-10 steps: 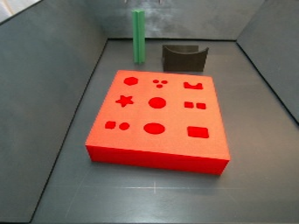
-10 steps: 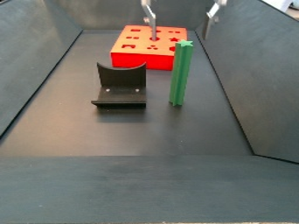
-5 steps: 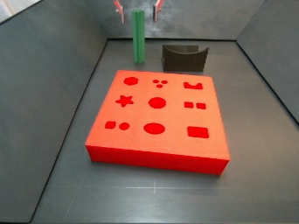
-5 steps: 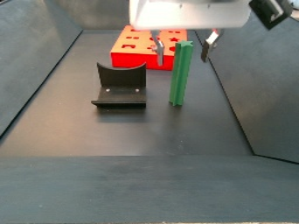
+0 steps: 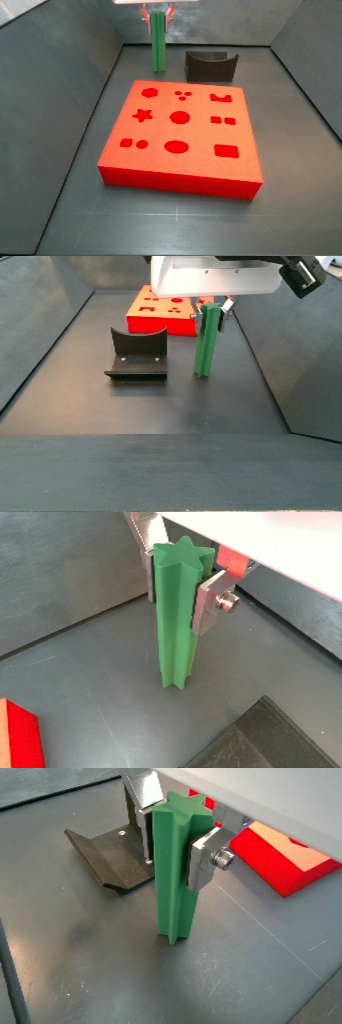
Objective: Pick up the star object. Move up. Move to above the board. Insert the star object.
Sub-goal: Pick up the star object.
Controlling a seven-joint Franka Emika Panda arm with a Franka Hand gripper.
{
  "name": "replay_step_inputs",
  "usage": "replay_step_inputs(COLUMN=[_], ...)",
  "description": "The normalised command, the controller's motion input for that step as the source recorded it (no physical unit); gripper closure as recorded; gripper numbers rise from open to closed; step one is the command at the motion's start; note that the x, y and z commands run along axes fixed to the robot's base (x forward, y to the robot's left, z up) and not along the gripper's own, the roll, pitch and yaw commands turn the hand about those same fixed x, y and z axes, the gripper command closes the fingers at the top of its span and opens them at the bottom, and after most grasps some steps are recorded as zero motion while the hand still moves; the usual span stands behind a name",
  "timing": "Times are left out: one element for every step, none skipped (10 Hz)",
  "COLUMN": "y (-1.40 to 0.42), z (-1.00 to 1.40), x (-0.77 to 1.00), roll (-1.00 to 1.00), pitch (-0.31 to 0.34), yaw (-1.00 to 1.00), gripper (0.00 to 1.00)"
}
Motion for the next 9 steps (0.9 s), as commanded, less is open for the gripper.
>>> replay_step_inputs(y=[0.0, 0.0, 0.0, 0.0, 0.0, 0.0, 0.0, 0.0, 0.0], z=[0.0, 0.0, 0.0, 0.0, 0.0, 0.0, 0.0, 0.0, 0.0], x=[0.0, 0.0, 0.0, 0.0, 0.0, 0.0, 0.0, 0.0, 0.0], roll=[0.0, 0.0, 0.0, 0.0, 0.0, 0.0, 0.0, 0.0, 0.0], pitch=[0.0, 0.0, 0.0, 0.0, 0.0, 0.0, 0.0, 0.0, 0.0], yaw=[0.0, 0.0, 0.0, 0.0, 0.0, 0.0, 0.0, 0.0, 0.0], gripper=[1.0, 1.0, 1.0, 1.0, 1.0, 1.0, 1.0, 1.0, 1.0])
